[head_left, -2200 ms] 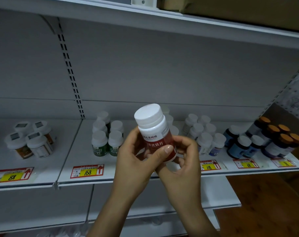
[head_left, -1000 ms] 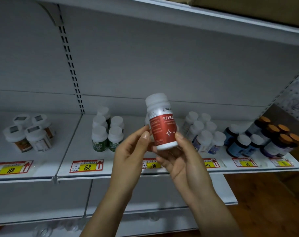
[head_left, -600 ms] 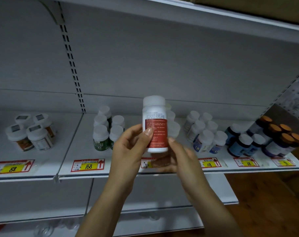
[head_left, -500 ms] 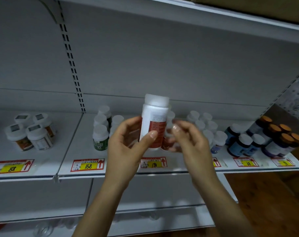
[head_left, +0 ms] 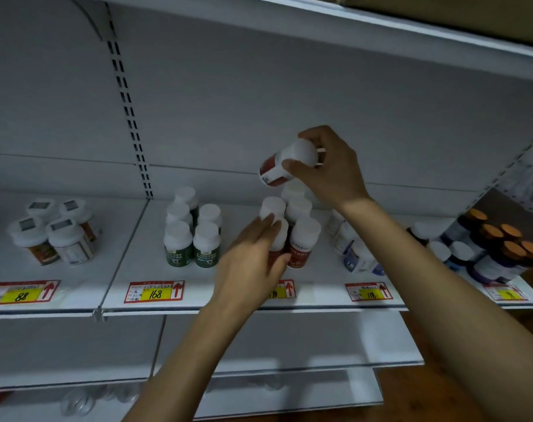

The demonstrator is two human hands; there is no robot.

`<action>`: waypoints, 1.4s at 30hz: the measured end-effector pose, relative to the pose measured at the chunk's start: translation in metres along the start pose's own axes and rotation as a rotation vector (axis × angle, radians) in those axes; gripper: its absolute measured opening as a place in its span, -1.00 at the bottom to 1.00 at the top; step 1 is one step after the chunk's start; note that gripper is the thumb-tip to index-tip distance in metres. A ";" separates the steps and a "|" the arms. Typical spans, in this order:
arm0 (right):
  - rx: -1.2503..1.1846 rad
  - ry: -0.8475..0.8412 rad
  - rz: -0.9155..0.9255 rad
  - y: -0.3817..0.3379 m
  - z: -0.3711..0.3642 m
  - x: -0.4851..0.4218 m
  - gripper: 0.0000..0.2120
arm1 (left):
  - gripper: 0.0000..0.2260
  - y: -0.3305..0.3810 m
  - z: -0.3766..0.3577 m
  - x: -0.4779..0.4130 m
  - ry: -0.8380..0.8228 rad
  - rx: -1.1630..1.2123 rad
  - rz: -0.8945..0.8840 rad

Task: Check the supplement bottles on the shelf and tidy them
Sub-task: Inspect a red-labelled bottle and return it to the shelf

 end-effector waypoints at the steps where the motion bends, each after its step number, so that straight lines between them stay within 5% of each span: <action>1: 0.034 -0.020 -0.003 0.008 -0.007 -0.009 -0.60 | -0.53 0.001 -0.006 -0.002 -0.022 -0.077 -0.003; 14: 0.349 -0.370 -0.179 0.085 -0.085 -0.064 -0.39 | -0.66 0.007 -0.022 -0.018 -0.150 -0.306 0.042; 20: 0.450 -0.529 -0.207 0.096 -0.104 -0.072 -0.51 | -0.56 0.010 -0.021 -0.018 -0.156 -0.331 0.055; 26: 0.251 -0.364 -0.290 0.114 -0.070 -0.080 -0.68 | -0.57 0.010 -0.021 -0.018 -0.163 -0.318 0.051; 33: 0.130 -0.543 -0.413 0.138 -0.082 -0.062 -0.52 | -0.56 0.010 -0.023 -0.020 -0.167 -0.323 0.040; 42: 0.293 -0.252 -0.166 0.081 -0.028 -0.044 -0.53 | -0.67 0.014 -0.018 -0.020 -0.137 -0.406 0.051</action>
Point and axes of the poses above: each hand's wrist, its own x-axis away from the middle knuckle, its own z-axis out of the back of the hand, y = z × x, the point moved 9 cm from there along -x, towards the middle knuckle, and after that the axes turned 13 degrees about -y, right-handed, at the moved point
